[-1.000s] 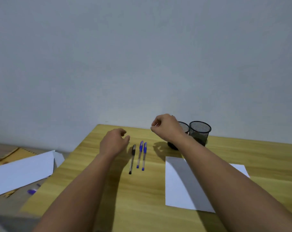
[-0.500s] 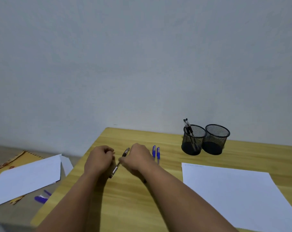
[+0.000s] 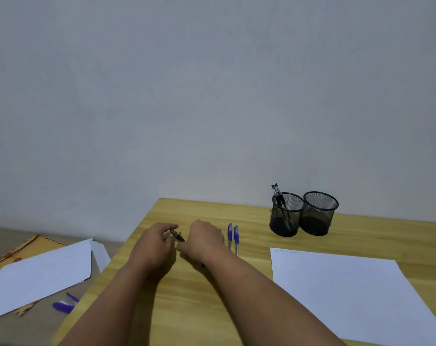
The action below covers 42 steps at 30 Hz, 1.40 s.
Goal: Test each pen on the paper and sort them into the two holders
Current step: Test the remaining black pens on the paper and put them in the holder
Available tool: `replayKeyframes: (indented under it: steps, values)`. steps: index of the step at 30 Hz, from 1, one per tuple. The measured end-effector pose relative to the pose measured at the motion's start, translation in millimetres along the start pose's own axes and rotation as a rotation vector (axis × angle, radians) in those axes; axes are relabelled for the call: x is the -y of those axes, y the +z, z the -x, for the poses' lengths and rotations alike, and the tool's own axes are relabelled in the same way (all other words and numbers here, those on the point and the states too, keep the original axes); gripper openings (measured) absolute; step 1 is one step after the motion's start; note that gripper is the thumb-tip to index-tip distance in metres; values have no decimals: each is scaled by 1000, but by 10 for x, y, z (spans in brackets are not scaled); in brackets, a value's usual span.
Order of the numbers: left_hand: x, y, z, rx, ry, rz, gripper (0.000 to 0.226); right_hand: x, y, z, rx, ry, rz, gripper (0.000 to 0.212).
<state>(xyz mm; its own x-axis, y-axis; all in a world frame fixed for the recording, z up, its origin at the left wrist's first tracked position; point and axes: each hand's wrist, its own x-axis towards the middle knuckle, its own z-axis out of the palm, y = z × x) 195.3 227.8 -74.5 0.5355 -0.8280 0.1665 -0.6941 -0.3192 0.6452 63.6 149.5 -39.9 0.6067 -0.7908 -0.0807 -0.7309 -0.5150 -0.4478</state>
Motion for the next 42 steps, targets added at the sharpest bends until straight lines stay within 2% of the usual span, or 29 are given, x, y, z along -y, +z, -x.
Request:
replayKeyframes:
  steps: [3,6,8,10,13,18,21,25,27,31,38,42]
  values:
    - [-103,-131,81,8,86,-94,32,-96,-222,67,34,-19,-98,33]
    - [-345,-250,143,-5,181,-195,18,-307,-611,196,117,-60,-441,15]
    - [-538,-288,159,-4,216,-183,10,-485,-925,326,167,-43,-683,18]
    - [-742,-286,184,-19,238,-140,13,-654,-1194,456,158,-13,-895,22]
    - [-1144,-177,266,-49,317,-53,19,-895,-1411,639,48,3,-1096,18]
    - [-1839,46,375,17,375,47,15,-1142,-1453,814,-216,25,-1121,20]
    - [-2151,121,404,152,349,109,18,-1315,-1448,794,-378,117,-1180,25]
    - [-2157,193,369,442,295,-110,21,-1887,-1721,822,-651,336,-1464,25]
    - [-1977,259,321,393,224,-122,19,-2205,-1923,905,-724,374,-1383,25]
    - [-1786,533,262,198,144,-252,14,-2416,-2049,986,-717,274,-1315,22]
    - [-1651,1181,114,122,167,-534,20,-2661,-1574,889,-705,221,-1202,17]
    - [-1594,1286,107,108,225,-630,23,-2788,-1292,875,-712,227,-1105,24]
